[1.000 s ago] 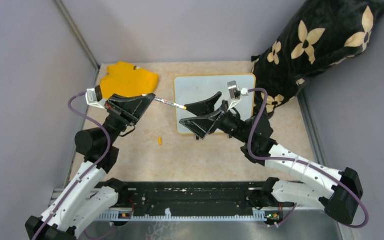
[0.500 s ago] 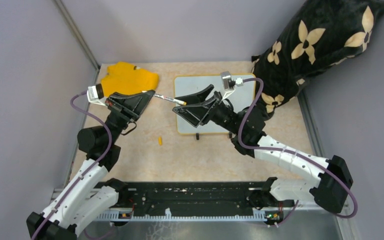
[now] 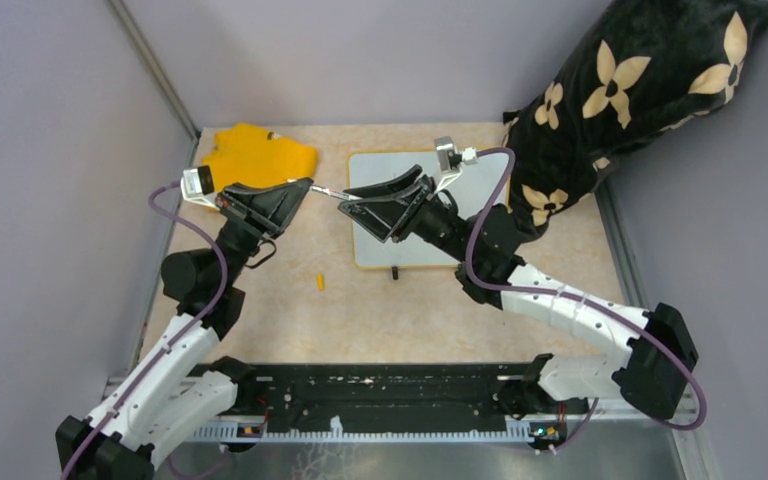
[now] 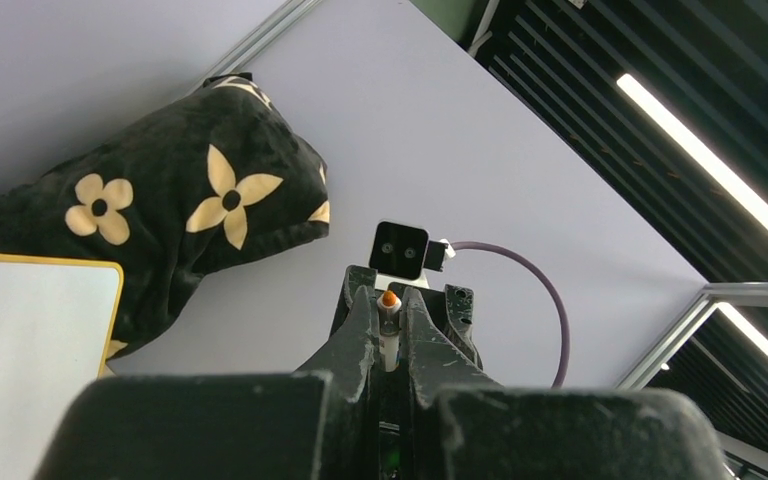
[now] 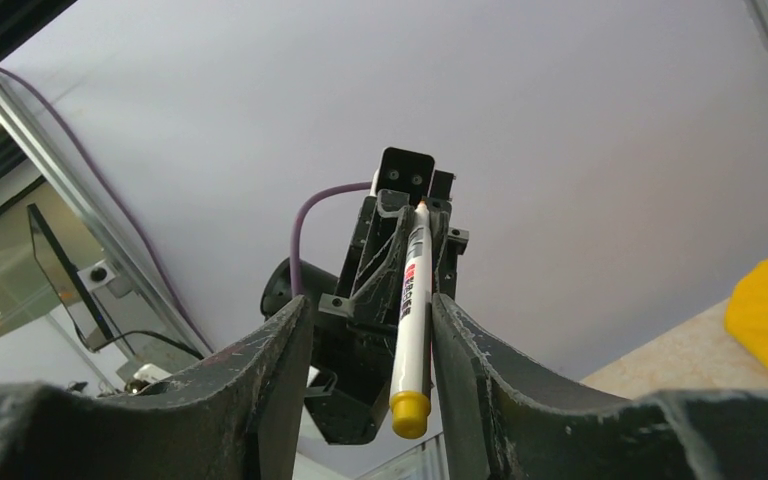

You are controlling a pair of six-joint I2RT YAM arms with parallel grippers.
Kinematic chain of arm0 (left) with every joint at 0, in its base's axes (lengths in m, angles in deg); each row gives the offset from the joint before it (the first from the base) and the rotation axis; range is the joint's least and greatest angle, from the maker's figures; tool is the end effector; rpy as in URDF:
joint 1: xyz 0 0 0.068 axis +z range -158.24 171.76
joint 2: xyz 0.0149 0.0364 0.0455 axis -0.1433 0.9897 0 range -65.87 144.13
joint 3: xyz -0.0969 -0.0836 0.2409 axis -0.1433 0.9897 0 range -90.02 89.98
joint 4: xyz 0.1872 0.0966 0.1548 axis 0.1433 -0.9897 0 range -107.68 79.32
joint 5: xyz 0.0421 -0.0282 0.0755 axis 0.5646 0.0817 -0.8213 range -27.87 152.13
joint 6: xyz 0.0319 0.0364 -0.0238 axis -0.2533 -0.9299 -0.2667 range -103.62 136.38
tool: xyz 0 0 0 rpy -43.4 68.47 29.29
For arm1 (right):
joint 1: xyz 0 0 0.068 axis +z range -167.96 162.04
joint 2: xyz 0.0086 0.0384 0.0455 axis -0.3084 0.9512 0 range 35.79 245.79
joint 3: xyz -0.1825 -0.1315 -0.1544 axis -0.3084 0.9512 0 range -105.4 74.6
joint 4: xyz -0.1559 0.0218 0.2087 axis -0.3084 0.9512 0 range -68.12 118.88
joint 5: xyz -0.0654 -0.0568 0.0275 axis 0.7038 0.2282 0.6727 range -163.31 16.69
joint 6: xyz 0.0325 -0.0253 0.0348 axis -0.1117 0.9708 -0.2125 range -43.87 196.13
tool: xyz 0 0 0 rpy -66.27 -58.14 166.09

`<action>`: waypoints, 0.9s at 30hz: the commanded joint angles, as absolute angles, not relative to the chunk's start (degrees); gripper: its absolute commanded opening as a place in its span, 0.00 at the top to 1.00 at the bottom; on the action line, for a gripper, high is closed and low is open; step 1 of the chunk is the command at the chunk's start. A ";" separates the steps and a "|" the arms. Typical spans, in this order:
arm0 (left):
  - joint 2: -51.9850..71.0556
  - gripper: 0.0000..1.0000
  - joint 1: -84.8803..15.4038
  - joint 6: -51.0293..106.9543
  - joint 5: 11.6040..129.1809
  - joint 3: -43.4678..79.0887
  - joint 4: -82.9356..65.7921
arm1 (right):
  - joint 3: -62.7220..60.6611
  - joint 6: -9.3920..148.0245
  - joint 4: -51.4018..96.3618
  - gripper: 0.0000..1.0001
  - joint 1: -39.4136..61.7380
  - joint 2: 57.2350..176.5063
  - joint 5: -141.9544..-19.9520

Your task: Write a sentence on the whiteboard

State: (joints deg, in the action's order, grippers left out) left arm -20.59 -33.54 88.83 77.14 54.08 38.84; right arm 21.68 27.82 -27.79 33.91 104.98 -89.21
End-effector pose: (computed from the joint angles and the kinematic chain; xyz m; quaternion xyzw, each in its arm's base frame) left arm 0.1484 -0.0805 0.3902 -0.0585 0.4304 -0.7134 0.5498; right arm 0.1581 0.2173 0.4088 -0.1363 0.4654 0.7110 0.5092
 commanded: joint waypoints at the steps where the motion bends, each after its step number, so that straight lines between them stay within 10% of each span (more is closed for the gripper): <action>1: -20.38 1.00 -33.63 89.43 77.55 54.81 40.37 | 17.93 27.33 -29.82 0.55 33.72 105.25 -88.62; 27: -20.14 1.00 -33.73 90.39 77.78 55.44 39.99 | 17.16 26.32 -29.50 0.75 33.71 107.28 -86.54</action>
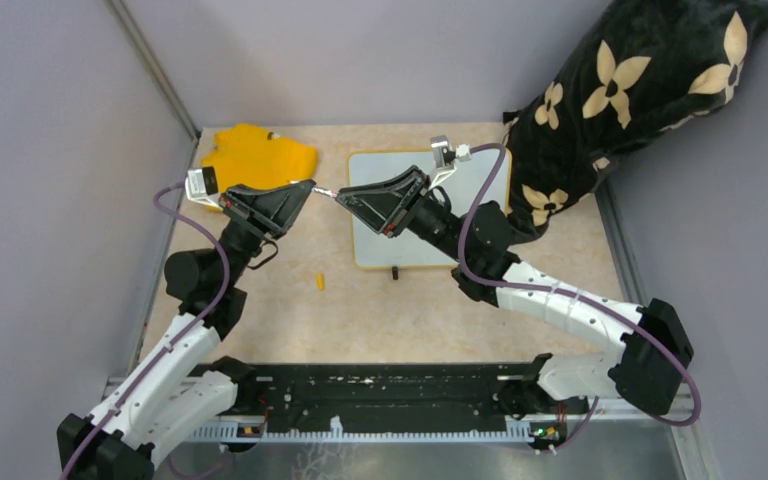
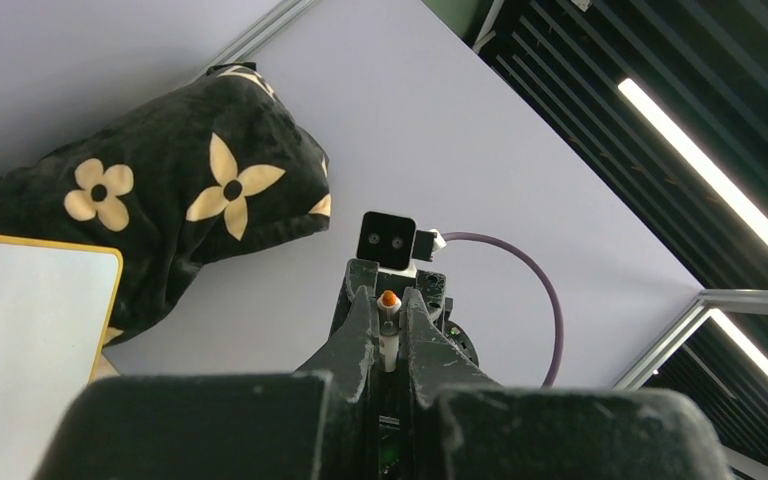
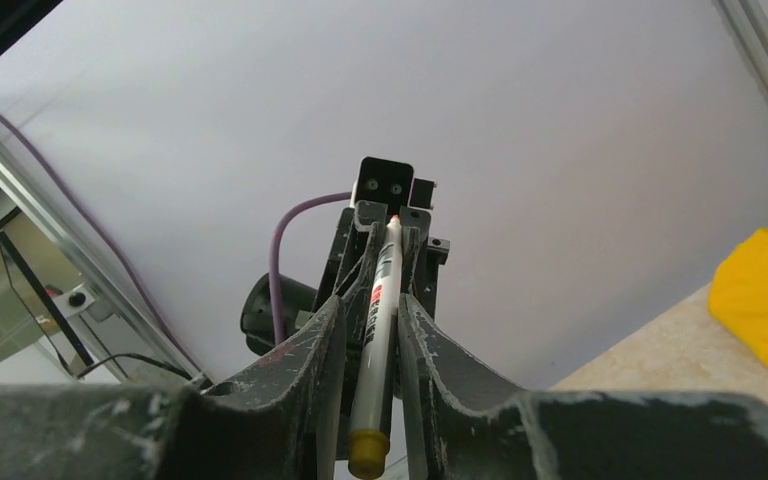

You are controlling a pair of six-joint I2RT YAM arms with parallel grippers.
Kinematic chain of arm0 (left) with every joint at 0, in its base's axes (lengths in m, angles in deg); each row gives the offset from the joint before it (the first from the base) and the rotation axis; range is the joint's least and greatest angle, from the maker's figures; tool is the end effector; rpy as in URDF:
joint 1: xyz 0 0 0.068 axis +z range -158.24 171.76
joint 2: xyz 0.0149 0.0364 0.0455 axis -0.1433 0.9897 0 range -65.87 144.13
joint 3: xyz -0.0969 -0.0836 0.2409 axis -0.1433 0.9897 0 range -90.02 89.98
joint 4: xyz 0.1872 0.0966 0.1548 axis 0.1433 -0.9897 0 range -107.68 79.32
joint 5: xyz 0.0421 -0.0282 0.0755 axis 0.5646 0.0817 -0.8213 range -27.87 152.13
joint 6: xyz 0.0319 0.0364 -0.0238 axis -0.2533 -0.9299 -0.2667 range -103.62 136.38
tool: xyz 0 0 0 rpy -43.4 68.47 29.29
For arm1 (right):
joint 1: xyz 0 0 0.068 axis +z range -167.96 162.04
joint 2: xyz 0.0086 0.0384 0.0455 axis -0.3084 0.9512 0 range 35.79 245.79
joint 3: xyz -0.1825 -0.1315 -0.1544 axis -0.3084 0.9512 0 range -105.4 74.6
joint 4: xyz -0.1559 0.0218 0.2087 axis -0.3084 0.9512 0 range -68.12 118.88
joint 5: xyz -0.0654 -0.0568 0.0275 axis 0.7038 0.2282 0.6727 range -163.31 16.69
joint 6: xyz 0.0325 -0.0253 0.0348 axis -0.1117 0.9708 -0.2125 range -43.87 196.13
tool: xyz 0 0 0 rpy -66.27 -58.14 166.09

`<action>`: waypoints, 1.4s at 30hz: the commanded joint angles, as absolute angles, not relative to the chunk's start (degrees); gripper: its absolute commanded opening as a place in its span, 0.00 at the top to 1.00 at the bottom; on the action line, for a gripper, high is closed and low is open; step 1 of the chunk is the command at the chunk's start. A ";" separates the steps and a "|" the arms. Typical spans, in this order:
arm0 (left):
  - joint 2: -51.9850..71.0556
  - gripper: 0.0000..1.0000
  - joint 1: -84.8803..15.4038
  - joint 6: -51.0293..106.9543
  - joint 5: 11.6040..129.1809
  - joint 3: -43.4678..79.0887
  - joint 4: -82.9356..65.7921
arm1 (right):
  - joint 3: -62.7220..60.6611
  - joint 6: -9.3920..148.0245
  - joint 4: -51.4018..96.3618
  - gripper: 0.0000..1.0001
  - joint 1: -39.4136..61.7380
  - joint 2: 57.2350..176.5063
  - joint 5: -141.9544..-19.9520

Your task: Write a sentence on the whiteboard

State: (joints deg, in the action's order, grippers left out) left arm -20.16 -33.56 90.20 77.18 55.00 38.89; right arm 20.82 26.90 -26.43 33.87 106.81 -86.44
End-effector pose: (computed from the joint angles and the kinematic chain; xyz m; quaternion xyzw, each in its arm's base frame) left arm 0.1514 -0.0820 0.3837 -0.0681 0.4388 -0.7173 0.5369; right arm 0.1660 0.2243 0.4039 -0.1106 0.4862 0.7035 0.5064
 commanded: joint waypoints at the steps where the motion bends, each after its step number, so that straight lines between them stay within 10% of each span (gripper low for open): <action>1: -20.04 1.00 -33.72 90.46 77.88 55.46 40.03 | 17.19 26.22 -29.57 0.76 33.71 107.37 -86.50; 21: -19.99 1.00 -34.33 90.03 78.35 55.80 37.91 | 18.16 25.53 -30.15 1.00 33.72 106.74 -85.66; 27: -22.73 0.31 -34.34 86.62 77.17 55.56 32.55 | 19.33 29.18 -24.46 1.00 33.71 102.94 -83.92; 30: -25.46 0.14 -34.25 83.01 74.70 55.57 28.70 | 20.37 33.14 -18.25 1.00 33.71 98.82 -82.04; 42: -28.15 0.03 -34.25 43.37 72.04 43.48 -9.94 | 24.29 53.23 27.20 1.00 33.72 79.75 -58.71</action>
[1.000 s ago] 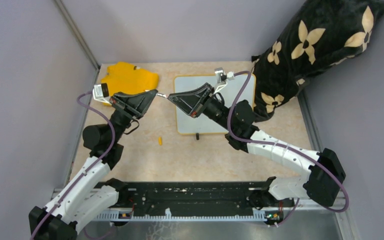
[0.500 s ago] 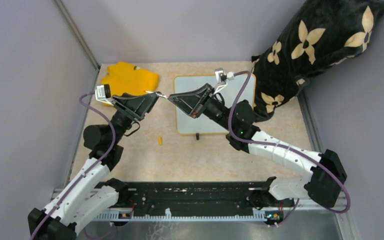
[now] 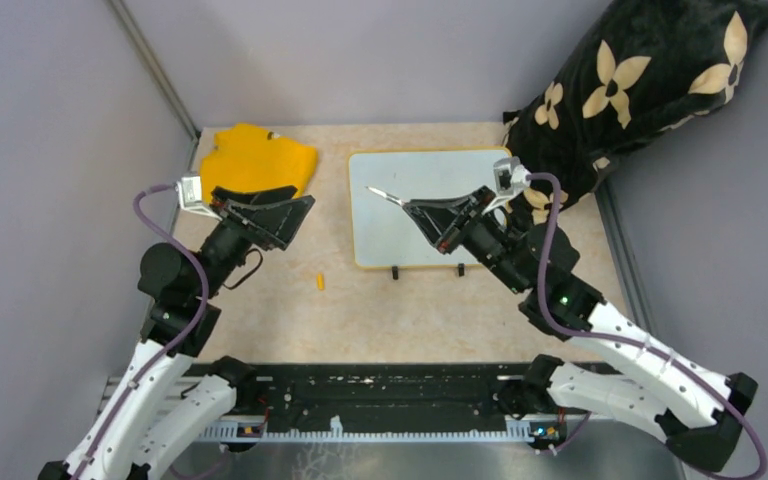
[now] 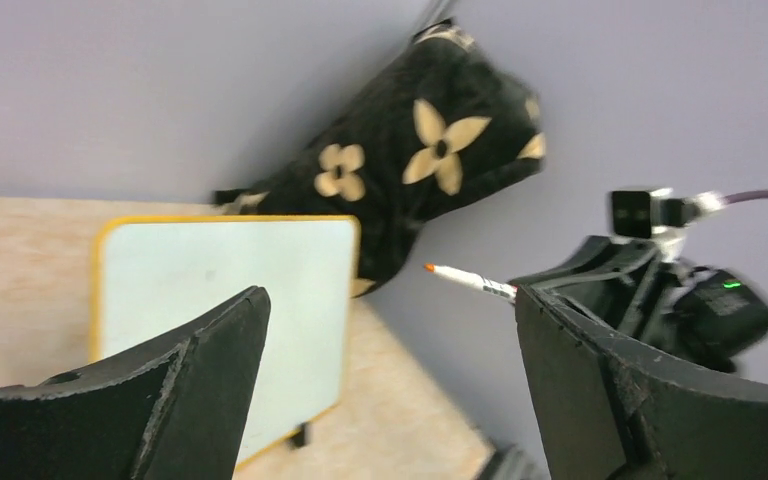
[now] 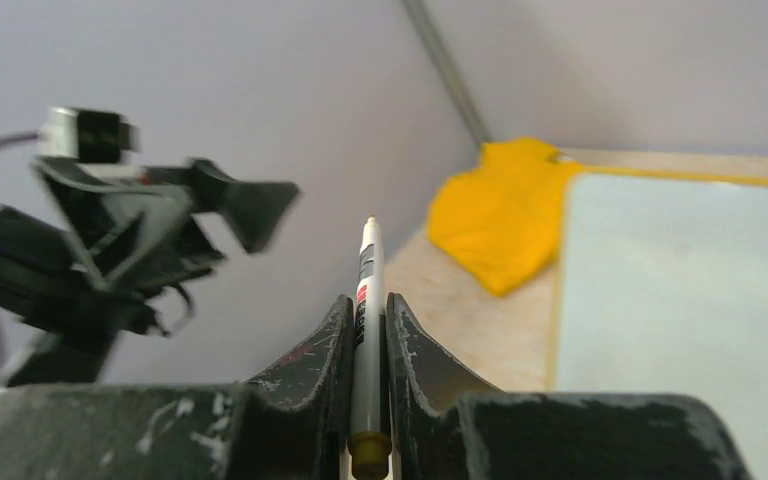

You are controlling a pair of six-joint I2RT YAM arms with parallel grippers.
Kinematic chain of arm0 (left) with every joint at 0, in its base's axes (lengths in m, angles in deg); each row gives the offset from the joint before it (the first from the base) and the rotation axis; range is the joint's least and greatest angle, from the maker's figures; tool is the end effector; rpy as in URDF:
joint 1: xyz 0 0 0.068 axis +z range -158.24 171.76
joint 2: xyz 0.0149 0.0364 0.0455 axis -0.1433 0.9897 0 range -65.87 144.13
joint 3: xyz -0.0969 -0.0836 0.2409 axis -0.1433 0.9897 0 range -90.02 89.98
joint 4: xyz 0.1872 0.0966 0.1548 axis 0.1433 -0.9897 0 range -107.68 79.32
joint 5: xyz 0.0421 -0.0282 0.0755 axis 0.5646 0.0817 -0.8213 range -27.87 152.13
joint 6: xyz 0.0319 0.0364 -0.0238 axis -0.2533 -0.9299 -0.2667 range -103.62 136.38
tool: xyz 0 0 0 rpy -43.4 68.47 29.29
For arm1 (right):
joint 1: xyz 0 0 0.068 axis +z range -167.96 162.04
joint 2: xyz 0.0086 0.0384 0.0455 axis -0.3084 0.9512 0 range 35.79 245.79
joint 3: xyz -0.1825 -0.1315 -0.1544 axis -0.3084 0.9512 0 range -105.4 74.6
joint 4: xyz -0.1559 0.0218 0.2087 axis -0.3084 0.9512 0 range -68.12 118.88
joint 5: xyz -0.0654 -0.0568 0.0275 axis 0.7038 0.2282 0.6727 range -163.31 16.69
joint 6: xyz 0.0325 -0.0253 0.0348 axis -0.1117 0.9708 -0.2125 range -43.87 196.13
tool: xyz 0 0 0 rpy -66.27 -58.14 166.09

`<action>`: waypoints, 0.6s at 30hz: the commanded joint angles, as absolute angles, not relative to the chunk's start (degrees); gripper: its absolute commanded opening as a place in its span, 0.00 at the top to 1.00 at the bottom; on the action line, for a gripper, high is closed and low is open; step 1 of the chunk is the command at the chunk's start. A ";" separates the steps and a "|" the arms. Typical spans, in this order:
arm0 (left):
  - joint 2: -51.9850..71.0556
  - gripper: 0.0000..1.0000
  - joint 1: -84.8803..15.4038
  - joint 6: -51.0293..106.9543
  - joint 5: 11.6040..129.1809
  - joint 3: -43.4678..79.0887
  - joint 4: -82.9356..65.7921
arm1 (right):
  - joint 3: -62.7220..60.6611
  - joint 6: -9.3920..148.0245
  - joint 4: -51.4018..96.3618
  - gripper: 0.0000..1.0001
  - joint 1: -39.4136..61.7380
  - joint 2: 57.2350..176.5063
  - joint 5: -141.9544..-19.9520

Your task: Write a sentence on the whiteboard

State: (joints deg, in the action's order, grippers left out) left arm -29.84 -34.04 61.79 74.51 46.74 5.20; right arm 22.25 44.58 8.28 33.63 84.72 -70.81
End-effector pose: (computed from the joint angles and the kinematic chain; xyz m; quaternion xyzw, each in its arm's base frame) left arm 0.1245 -0.0688 0.4017 -0.0046 0.5554 -0.5312 0.6398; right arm 0.1206 0.1497 0.4191 -0.0862 0.5885 0.5237 0.6100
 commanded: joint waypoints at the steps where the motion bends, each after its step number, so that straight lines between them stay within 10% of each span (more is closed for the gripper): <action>1: -26.86 0.03 -34.25 40.42 71.86 43.44 -10.35 | 25.25 54.08 29.65 1.00 33.72 78.24 -56.62; 18: -5.22 0.01 -34.21 32.04 67.32 45.43 2.42 | 33.91 57.93 33.34 1.00 33.72 69.21 -52.76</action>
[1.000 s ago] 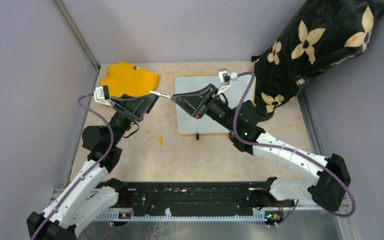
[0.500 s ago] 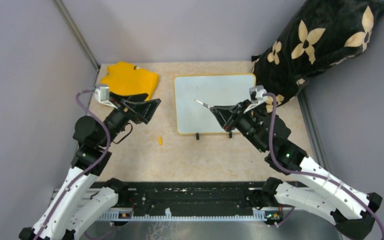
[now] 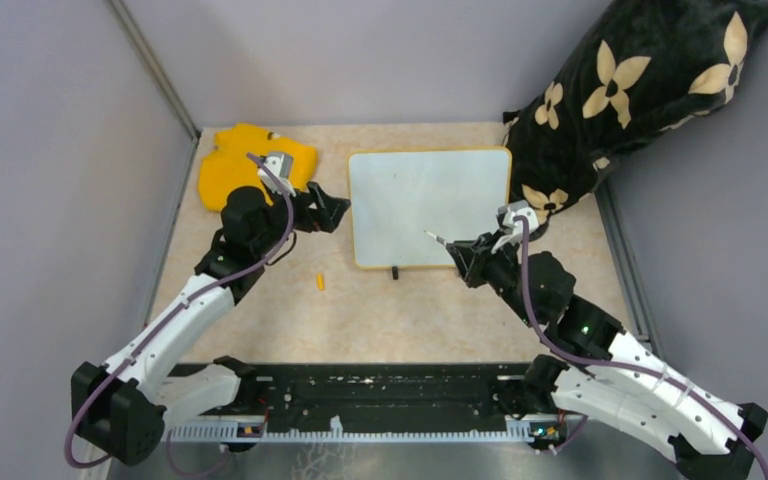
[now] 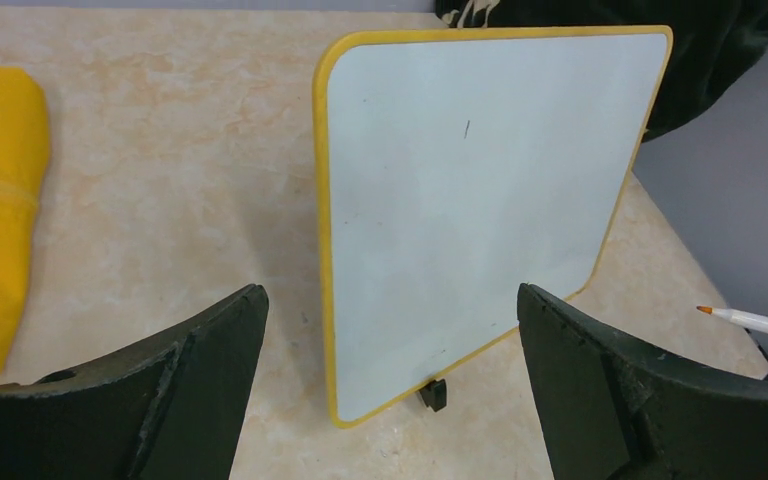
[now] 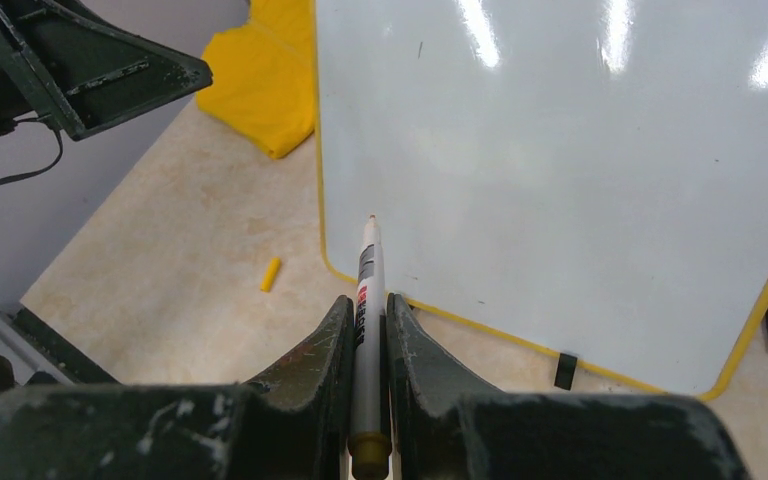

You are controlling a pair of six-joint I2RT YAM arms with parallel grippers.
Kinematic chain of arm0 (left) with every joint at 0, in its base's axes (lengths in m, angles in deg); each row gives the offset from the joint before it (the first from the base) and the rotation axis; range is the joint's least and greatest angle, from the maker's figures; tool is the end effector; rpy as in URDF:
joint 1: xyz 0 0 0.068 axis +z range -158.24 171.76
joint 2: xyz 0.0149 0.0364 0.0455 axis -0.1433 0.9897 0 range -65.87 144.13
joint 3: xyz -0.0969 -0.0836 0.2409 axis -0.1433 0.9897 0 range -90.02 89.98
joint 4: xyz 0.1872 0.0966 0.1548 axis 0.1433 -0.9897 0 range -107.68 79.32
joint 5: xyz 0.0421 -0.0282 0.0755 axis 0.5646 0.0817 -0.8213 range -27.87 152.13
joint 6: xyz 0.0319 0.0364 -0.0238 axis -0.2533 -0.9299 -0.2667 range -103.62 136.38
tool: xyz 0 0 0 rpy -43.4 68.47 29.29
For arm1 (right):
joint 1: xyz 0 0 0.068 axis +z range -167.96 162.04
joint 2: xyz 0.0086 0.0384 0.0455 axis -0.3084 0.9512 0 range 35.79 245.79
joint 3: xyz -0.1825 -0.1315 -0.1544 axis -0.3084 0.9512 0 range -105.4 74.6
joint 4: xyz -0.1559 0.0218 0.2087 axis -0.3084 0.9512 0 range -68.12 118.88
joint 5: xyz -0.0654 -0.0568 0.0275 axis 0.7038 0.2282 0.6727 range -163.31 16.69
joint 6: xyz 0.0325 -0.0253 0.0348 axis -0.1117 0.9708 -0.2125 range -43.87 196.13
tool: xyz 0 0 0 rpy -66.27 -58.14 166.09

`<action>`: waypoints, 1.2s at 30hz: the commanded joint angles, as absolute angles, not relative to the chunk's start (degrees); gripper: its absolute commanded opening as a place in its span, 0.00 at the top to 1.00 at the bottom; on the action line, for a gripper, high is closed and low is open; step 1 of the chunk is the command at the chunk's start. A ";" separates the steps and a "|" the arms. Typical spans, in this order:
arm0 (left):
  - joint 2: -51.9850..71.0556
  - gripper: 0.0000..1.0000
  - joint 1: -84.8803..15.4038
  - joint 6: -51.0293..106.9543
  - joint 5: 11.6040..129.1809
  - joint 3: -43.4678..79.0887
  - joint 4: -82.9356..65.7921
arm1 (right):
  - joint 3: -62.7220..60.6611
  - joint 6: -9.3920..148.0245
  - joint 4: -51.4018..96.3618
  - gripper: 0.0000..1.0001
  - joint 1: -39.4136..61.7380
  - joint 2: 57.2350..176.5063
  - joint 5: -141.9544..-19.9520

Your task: Write a sentence on the whiteboard

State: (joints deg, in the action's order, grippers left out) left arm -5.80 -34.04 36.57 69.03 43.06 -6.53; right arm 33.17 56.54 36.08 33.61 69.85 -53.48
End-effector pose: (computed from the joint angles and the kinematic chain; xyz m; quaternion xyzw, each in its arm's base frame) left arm 0.2218 -0.1121 0.3278 0.0762 0.7562 -0.2954 0.5788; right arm 0.0985 0.1047 0.3395 -0.0931 0.7397 0.2757 0.6067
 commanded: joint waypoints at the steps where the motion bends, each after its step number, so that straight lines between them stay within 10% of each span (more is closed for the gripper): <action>1: -4.80 0.01 -34.18 30.83 68.07 45.87 3.09 | 34.17 57.99 32.81 1.00 33.67 69.26 -52.94; 14: 13.78 0.01 -20.62 42.28 107.95 47.38 22.46 | 33.05 58.01 31.58 1.00 33.72 69.78 -55.87; 36: 36.91 0.24 -19.31 51.19 127.83 45.50 45.90 | 32.68 56.19 25.57 1.00 33.69 76.34 -62.74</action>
